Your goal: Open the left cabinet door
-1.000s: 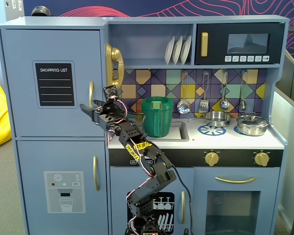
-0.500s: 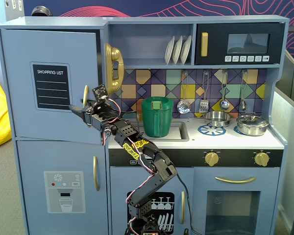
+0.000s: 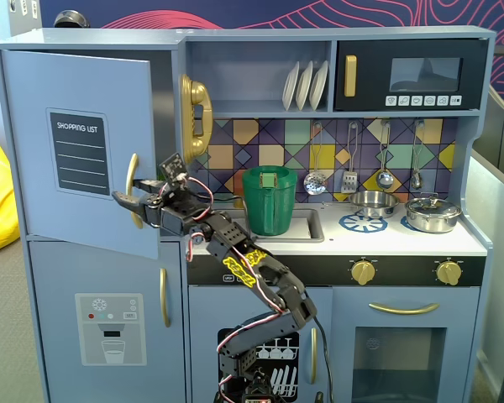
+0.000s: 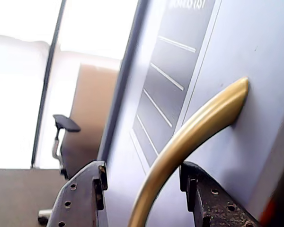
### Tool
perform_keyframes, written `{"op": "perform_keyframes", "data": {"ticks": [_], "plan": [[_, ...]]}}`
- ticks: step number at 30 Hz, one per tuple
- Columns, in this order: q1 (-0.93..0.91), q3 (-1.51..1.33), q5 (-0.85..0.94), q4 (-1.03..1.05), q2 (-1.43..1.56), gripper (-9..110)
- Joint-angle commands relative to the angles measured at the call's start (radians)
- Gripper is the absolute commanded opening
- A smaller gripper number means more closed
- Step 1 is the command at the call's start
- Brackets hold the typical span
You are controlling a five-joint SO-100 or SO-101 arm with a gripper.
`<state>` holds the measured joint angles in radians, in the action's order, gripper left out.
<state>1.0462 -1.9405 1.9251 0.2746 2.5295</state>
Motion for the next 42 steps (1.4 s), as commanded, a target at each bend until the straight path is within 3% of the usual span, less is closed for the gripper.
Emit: {"op": "perform_keyframes", "data": {"ticks": [1,12,18,28,42], "plan": [[-0.031,-0.02,-0.017,0.021,0.114,11],[-0.48,-0.1,-0.227,0.221,0.241,10],[-0.589,-0.11,-0.259,0.224,0.184,9],[-0.301,-0.123,-0.06,0.15,0.132,8],[0.0,-0.114,0.012,0.075,0.084,9]]}}
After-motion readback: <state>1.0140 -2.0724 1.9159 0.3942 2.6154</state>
